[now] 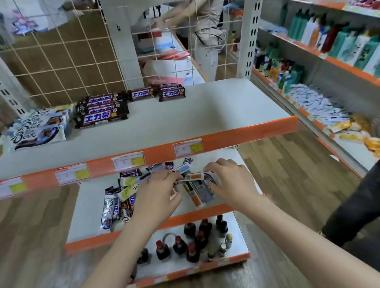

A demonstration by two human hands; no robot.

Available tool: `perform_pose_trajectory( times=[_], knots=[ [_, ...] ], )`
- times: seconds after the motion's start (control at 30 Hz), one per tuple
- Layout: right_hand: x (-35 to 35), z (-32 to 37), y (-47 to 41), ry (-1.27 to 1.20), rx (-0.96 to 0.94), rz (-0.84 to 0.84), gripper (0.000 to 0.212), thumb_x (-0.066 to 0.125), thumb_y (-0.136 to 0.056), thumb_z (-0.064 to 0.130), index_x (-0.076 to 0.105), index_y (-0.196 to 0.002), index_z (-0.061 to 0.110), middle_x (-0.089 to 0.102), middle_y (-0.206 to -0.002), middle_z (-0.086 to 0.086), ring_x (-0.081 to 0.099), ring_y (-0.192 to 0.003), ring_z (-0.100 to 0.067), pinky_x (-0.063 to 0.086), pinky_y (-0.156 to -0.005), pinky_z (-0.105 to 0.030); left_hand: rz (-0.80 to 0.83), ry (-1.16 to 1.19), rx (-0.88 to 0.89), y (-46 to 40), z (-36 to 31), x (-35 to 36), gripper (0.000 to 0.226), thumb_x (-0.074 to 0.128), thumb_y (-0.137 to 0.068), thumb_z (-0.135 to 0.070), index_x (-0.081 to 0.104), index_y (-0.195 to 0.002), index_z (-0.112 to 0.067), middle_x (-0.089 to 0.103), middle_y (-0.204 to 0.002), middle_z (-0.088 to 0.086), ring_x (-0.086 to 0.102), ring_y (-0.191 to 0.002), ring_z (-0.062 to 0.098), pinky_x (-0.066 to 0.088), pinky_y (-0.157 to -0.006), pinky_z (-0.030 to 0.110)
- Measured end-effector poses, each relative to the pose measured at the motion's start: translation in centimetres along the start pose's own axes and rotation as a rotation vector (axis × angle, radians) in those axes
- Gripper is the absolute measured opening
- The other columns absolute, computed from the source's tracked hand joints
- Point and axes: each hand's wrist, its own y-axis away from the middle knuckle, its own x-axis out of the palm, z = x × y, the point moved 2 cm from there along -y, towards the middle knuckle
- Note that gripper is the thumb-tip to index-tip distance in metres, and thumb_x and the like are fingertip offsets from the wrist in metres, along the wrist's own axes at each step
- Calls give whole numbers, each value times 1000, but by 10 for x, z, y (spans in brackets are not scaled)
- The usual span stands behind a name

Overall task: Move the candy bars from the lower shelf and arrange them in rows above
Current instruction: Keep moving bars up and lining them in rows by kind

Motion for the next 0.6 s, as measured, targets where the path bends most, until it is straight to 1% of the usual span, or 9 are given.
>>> perform_pose_trajectory(
  times=[0.17,0.3,0.4,0.6],
  knots=[
    [18,-6,13,-11,15,39,37,56,-88,22,56,-125,26,58,-120,2,50,-111,-22,41,-83,-35,78,-3,-32,20,3,23,35,59,-85,-35,57,-118,-25,58,-117,-3,53,-112,19,47,-85,42],
    [25,-12,24,-39,34,57,37,55,-88,23,56,-124,27,58,-119,4,50,-111,-20,41,-82,-34,101,-15,-70,30,1,35,37,56,-87,-37,55,-122,-26,56,-124,-4,51,-114,17,47,-85,39],
    [33,-17,35,-30,26,63,31,55,-89,24,57,-120,27,58,-114,5,51,-108,-19,40,-78,-33,91,-1,-89,38,-4,42,36,56,-87,-36,55,-121,-26,56,-122,-5,52,-112,16,47,-84,37],
    [50,-24,47,-38,19,97,33,55,-90,29,54,-123,30,56,-116,8,51,-108,-17,40,-82,-32,115,14,-105,58,-13,67,35,56,-87,-36,56,-120,-25,57,-119,-6,52,-112,16,42,-81,34]
  ],
)
